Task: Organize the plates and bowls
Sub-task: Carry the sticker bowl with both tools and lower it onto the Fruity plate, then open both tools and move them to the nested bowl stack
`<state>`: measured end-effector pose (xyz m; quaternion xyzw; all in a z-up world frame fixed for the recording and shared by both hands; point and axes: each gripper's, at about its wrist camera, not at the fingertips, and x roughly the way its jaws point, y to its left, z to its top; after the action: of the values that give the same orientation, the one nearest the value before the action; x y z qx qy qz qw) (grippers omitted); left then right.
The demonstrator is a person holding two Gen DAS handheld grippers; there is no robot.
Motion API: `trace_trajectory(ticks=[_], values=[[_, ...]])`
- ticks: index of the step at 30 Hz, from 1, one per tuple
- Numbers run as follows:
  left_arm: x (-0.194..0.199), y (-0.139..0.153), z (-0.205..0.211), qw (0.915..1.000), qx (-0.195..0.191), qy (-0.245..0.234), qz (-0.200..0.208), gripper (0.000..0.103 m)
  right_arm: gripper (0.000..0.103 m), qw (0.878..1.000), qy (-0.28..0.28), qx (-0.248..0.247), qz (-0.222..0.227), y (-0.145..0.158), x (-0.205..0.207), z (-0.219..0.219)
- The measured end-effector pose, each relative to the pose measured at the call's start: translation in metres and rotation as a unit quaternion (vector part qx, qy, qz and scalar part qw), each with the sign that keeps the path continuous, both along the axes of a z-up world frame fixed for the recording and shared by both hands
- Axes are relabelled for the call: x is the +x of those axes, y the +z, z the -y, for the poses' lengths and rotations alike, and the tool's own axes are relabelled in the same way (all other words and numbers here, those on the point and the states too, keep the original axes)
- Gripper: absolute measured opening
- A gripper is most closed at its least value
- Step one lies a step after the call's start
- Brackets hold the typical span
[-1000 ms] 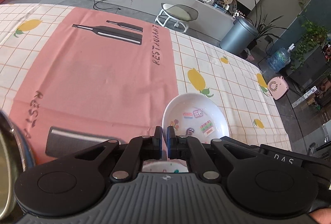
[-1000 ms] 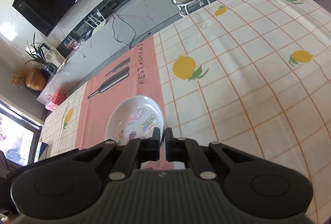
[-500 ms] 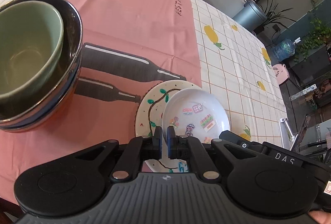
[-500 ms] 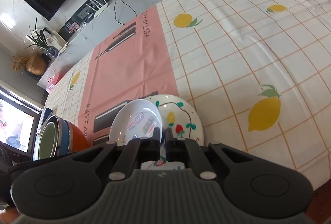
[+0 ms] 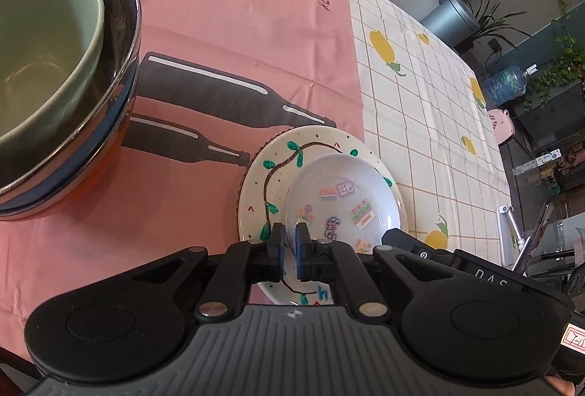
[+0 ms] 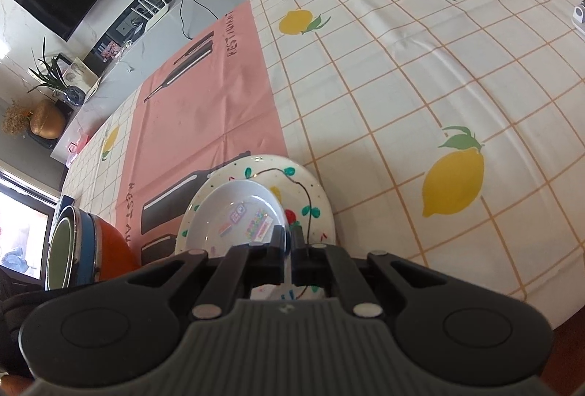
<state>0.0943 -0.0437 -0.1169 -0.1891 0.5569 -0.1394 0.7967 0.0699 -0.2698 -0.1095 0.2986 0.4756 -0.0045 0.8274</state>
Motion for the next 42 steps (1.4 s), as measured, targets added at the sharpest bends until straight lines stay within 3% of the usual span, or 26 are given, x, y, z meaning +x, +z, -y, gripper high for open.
trace_trajectory(ticks=[13, 24, 31, 37, 42], values=[[0.0, 0.003, -0.002, 0.9999, -0.002, 0.002, 0.01, 0.014, 0.001, 1.0, 0.005, -0.008, -0.003, -0.004, 0.002, -0.002], [-0.004, 0.014, 0.002, 0.9985, 0.026, -0.014, 0.046, 0.021, 0.008, 1.0, 0.006, -0.029, 0.009, 0.003, -0.002, -0.005], [-0.021, 0.054, 0.0, 0.9908, 0.035, -0.041, 0.124, 0.021, 0.02, 0.997, 0.02, -0.058, 0.055, 0.032, -0.007, -0.014], [-0.031, 0.092, -0.032, 0.9822, 0.002, -0.034, 0.185, 0.047, 0.04, 0.993, 0.051, -0.045, 0.097, 0.063, 0.0, -0.038], [-0.033, 0.114, -0.067, 0.9783, 0.039, 0.001, 0.204, 0.062, 0.056, 0.991, 0.081, -0.02, 0.104, 0.075, 0.013, -0.063]])
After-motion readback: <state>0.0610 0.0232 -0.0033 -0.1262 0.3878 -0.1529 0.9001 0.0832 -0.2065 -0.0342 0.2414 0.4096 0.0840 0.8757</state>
